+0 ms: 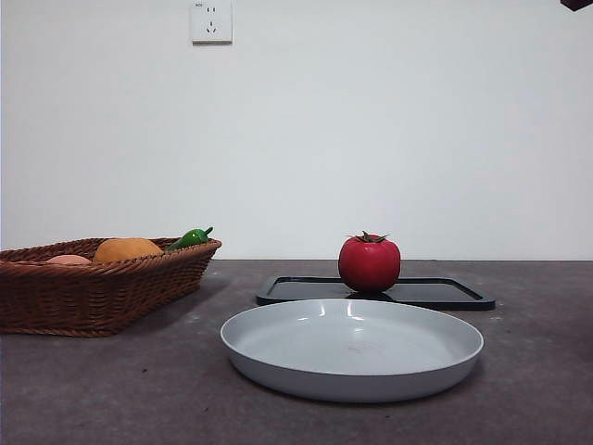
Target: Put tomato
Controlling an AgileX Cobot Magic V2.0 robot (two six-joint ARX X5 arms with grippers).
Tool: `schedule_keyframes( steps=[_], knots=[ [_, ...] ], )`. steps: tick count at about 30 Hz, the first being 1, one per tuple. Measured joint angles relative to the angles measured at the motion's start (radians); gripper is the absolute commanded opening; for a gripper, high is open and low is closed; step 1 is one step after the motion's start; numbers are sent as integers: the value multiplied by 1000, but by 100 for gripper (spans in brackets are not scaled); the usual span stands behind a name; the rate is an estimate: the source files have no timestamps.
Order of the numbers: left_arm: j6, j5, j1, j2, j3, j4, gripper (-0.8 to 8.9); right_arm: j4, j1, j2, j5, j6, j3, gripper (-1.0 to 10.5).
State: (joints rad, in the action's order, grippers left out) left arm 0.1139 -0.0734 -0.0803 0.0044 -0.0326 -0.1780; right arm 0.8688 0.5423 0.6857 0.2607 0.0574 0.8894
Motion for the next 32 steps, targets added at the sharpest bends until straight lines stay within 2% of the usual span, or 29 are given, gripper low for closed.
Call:
schedule_keyframes(
  steps=[16, 20, 25, 32],
  knots=[
    [0, 0, 0, 0, 0, 0, 8, 0, 0, 0, 0, 0, 0, 11],
    [0, 0, 0, 0, 0, 0, 8, -42, -20, -9, -40, -27, 0, 11],
    [0, 0, 0, 0, 0, 0, 8, -289, -157, -86, -22, -48, -76, 11],
    [0, 0, 0, 0, 0, 0, 8, -590, -386, -279, -2, -36, -344, 11]
  ],
)
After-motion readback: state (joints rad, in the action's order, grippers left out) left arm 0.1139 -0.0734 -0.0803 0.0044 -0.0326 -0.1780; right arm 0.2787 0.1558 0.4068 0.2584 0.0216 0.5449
